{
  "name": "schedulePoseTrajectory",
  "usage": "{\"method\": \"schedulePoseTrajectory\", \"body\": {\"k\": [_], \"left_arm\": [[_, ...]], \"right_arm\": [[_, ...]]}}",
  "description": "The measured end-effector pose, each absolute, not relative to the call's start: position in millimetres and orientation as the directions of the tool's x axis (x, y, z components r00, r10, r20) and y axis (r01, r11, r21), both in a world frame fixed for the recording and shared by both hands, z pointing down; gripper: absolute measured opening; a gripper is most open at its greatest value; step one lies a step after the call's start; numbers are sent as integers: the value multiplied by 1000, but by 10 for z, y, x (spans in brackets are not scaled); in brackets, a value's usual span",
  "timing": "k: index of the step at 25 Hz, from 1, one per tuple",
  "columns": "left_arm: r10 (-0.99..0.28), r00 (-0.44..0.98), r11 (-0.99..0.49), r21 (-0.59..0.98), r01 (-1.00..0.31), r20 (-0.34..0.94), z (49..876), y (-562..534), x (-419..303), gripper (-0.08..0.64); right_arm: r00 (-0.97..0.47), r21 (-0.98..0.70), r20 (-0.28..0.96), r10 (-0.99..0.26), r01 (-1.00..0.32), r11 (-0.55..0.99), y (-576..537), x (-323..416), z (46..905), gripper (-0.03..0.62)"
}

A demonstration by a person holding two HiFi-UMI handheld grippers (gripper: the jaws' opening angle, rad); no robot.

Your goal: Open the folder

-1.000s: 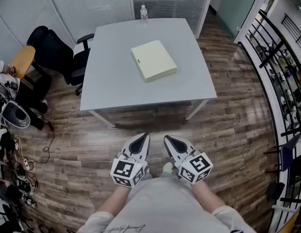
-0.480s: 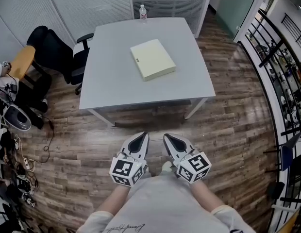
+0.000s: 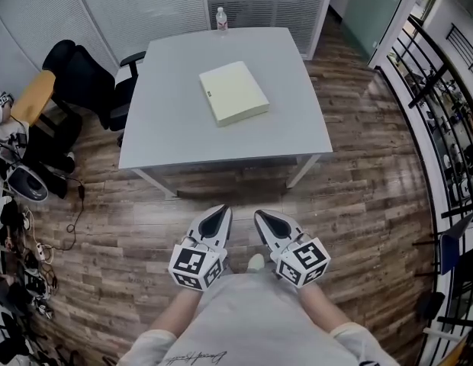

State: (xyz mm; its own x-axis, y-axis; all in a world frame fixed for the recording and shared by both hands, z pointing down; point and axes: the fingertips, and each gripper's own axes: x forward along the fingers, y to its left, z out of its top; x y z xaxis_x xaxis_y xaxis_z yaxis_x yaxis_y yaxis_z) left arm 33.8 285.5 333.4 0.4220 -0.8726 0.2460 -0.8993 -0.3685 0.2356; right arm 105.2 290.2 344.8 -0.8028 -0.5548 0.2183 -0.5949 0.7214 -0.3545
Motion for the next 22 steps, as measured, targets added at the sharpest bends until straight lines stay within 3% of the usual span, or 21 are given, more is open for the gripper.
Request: {"method": "schedulePoseTrajectory", "body": {"k": [22], "left_arm": [[-885, 396, -343, 233, -910, 245, 3505, 2244, 298, 9]], "right_arm": [[-821, -353, 220, -527, -571, 741, 2329, 1029, 3605, 21]]}}
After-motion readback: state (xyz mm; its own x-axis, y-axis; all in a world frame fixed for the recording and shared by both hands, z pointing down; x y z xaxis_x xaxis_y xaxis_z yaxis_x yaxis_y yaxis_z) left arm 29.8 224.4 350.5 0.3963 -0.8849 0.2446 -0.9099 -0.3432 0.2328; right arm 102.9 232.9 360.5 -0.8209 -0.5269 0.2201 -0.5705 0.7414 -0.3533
